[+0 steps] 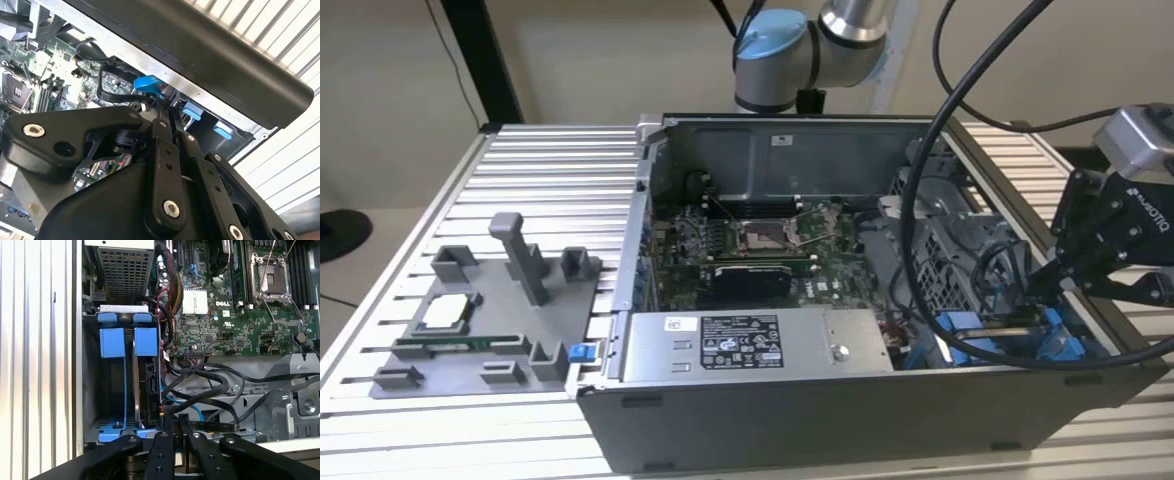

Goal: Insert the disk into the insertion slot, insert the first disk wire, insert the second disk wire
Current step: 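Insert the second disk wire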

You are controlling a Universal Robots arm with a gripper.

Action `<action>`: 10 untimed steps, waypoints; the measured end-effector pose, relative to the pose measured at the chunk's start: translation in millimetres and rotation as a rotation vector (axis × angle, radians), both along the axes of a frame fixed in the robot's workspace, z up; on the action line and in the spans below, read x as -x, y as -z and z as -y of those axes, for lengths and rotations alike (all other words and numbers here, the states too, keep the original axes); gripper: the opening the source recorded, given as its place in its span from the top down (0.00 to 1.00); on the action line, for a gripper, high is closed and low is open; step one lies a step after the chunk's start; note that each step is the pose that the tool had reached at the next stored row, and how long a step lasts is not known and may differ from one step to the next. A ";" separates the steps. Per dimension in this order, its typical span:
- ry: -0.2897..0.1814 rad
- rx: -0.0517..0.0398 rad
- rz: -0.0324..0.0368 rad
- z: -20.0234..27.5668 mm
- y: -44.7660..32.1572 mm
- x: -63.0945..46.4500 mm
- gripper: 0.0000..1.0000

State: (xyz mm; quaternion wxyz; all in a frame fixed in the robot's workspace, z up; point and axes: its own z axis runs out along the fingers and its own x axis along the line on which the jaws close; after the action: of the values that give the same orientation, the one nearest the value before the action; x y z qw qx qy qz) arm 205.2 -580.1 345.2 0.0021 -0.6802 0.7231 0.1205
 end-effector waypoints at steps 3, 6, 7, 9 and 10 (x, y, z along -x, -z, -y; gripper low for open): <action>0.000 0.0000 0.0000 0.0 0.0 0.0 1.00; 0.000 0.0000 0.0000 0.0 0.0 0.0 1.00; 0.000 -0.0001 0.0000 0.0 0.0 0.0 1.00; 0.000 -0.0001 0.0000 0.0 0.0 0.0 1.00; 0.000 -0.0001 0.0000 0.0 0.0 0.0 1.00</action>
State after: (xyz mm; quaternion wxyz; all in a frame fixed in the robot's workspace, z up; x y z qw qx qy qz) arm 205.2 -580.1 345.2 0.0022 -0.6802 0.7230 0.1206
